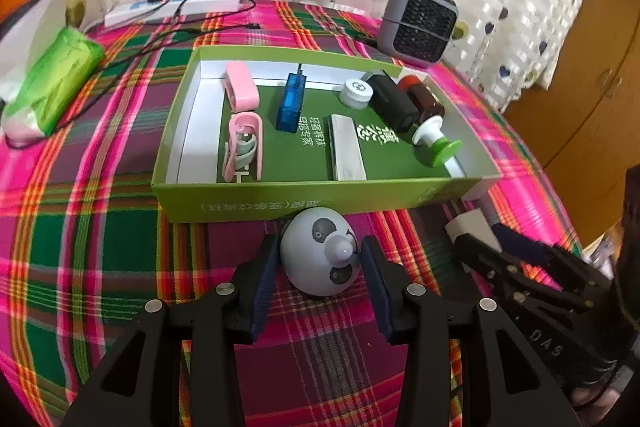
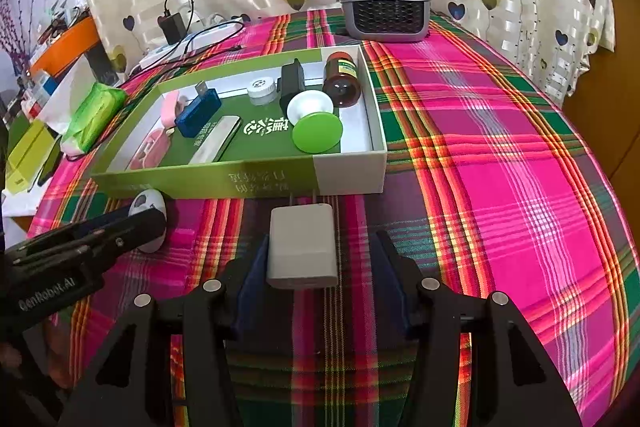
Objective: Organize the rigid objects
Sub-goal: 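Close the left tool on the white round fan while the right tool grasps the white charger plug, then carry the white round fan and white charger plug over the green tray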
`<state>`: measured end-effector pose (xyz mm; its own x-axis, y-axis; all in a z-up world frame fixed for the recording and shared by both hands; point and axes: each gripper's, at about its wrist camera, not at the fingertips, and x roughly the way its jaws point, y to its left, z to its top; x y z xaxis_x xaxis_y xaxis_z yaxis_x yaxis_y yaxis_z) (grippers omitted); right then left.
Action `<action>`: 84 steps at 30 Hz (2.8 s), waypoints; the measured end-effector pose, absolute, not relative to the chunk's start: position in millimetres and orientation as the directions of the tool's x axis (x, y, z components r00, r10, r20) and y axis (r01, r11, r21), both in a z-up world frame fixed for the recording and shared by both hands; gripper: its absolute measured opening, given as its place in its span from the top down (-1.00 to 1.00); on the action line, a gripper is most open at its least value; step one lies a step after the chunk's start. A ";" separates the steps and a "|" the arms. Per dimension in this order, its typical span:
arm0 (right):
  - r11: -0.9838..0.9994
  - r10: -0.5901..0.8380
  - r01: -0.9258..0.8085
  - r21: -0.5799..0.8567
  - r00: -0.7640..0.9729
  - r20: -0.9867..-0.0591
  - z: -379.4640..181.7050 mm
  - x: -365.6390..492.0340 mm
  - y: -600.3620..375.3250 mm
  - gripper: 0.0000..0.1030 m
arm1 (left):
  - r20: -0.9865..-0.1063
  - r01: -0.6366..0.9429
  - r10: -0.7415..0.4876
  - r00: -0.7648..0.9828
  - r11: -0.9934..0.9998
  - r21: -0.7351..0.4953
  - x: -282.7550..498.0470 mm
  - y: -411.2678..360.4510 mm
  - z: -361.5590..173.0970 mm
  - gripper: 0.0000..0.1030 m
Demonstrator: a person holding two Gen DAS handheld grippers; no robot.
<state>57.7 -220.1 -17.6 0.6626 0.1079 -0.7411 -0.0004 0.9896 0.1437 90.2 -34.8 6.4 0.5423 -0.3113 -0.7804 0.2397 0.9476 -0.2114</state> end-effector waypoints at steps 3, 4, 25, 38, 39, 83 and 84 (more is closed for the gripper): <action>0.988 0.115 -0.001 0.152 0.664 -0.739 -17.6 57.7 -220.9 -0.03 | -0.784 0.238 -0.286 0.551 0.954 -0.181 88.8 -38.1 6.5 0.22; 0.988 0.117 -0.002 0.155 0.664 -0.738 -17.7 57.7 -221.4 -0.03 | -0.782 0.232 -0.290 0.552 0.954 -0.190 89.1 -36.5 6.3 0.22; 0.982 0.147 -0.008 0.191 0.669 -0.729 -17.2 56.7 -226.9 0.09 | -0.759 0.218 -0.318 0.568 0.947 -0.234 83.0 -28.4 5.8 0.27; 0.982 0.139 0.000 0.188 0.669 -0.730 -17.3 56.4 -228.8 0.31 | -0.758 0.218 -0.321 0.569 0.947 -0.237 81.6 -27.5 6.4 0.27; 0.982 0.140 0.000 0.188 0.669 -0.730 -17.4 56.3 -228.7 0.31 | -0.758 0.218 -0.321 0.569 0.947 -0.237 81.7 -27.5 6.4 0.27; 0.981 0.160 -0.030 0.192 0.683 -0.713 -14.6 42.7 -226.3 0.31 | -0.739 0.227 -0.338 0.583 0.941 -0.252 67.8 -26.0 14.6 0.35; 0.981 0.160 -0.030 0.191 0.684 -0.712 -14.4 42.0 -226.7 0.31 | -0.739 0.226 -0.337 0.584 0.941 -0.251 67.2 -26.2 14.7 0.35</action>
